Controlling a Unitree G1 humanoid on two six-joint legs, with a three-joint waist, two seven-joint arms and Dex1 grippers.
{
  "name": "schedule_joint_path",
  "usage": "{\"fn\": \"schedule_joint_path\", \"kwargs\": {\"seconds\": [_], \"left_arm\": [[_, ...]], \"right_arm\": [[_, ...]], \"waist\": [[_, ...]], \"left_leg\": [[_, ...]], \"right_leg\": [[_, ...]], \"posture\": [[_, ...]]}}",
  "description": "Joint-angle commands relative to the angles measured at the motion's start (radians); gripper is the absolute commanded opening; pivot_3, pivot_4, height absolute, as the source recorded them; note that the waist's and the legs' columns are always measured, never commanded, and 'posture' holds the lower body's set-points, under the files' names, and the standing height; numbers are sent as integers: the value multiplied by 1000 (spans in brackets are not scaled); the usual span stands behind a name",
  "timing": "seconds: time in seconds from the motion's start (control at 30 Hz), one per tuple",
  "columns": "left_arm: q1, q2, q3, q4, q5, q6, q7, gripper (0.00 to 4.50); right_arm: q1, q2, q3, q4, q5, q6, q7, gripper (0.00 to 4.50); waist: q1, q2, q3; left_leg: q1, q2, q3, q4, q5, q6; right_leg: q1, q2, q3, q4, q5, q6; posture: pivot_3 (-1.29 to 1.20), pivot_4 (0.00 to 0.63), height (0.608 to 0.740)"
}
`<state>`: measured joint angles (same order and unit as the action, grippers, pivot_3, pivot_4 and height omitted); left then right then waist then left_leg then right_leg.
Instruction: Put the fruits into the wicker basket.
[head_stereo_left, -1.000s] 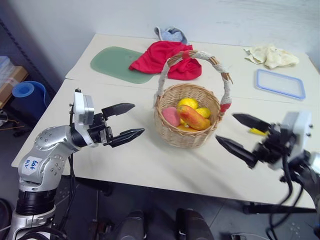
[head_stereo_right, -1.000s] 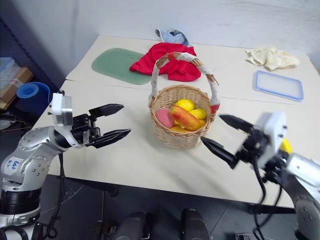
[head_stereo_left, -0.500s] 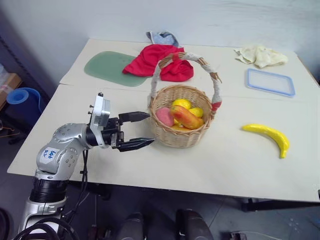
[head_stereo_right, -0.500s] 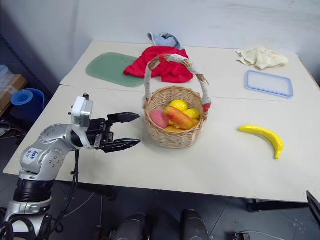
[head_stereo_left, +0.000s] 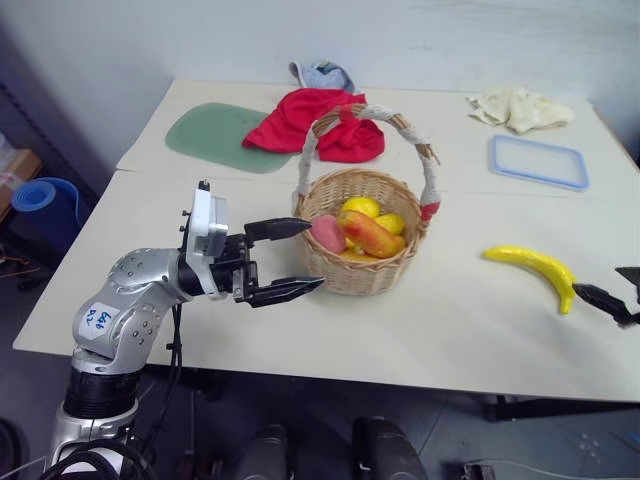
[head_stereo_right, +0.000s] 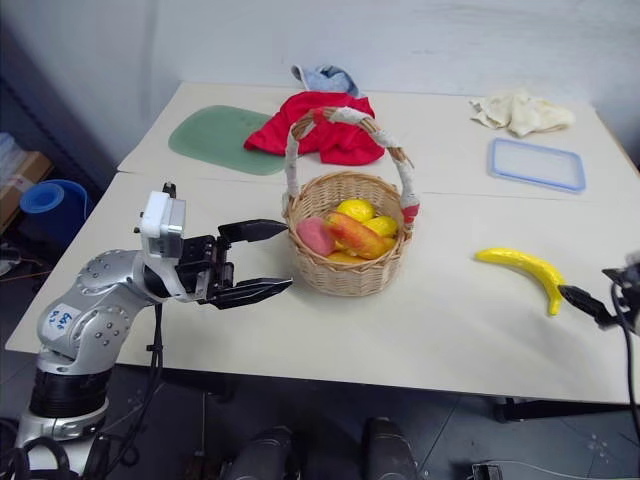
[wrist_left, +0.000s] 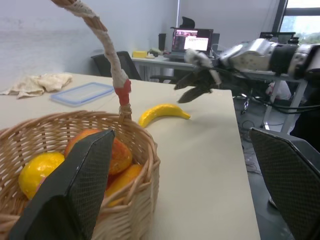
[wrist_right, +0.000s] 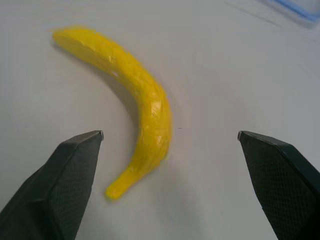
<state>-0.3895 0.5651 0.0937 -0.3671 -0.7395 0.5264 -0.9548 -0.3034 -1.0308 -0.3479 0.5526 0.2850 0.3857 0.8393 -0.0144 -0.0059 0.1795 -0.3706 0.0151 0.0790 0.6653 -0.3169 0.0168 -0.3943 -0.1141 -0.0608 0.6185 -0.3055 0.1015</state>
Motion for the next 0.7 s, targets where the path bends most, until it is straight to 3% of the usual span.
{"fn": "schedule_joint_path", "kwargs": {"seconds": [0.03,0.07,0.17,0.33,0.47,0.57,0.7], "left_arm": [[15,4,33,-67,-27,5,41,4500],[19,4,36,-71,-28,5,48,4500],[39,8,49,-81,-28,3,64,4500],[46,14,51,-76,-26,-3,66,4500],[53,24,55,-89,-45,18,70,4500],[89,30,71,-103,-44,16,81,4500],[148,58,117,-96,-31,4,82,4500]], "right_arm": [[-134,-11,81,136,-65,46,1,4469],[-165,-9,98,165,-74,50,8,4469],[-218,-12,165,200,-68,132,140,3846],[-269,-5,185,257,-82,137,157,2107],[-168,-15,102,154,-6,135,220,857],[26,-25,-12,-144,94,145,306,845],[235,32,-185,-724,416,421,320,845]], "waist": [[12,0,0],[15,0,0],[17,0,0],[13,0,0],[15,0,0],[18,1,0],[9,2,1]], "left_leg": [[0,0,0,0,0,0],[0,0,0,0,0,0],[-1,0,0,0,0,0],[0,0,0,0,0,0],[0,0,0,0,0,0],[-1,0,-1,-1,0,0],[0,1,0,-2,-1,-1]], "right_leg": [[0,0,0,0,0,0],[0,0,0,0,0,0],[1,1,-1,-1,0,0],[1,0,-1,-1,0,1],[1,1,-1,-1,0,1],[1,1,-2,-2,0,1],[1,0,-1,-2,0,2]], "posture": [[0,150,740],[0,150,740],[0,150,740],[0,150,740],[0,150,740],[0,150,740],[0,150,740]]}}
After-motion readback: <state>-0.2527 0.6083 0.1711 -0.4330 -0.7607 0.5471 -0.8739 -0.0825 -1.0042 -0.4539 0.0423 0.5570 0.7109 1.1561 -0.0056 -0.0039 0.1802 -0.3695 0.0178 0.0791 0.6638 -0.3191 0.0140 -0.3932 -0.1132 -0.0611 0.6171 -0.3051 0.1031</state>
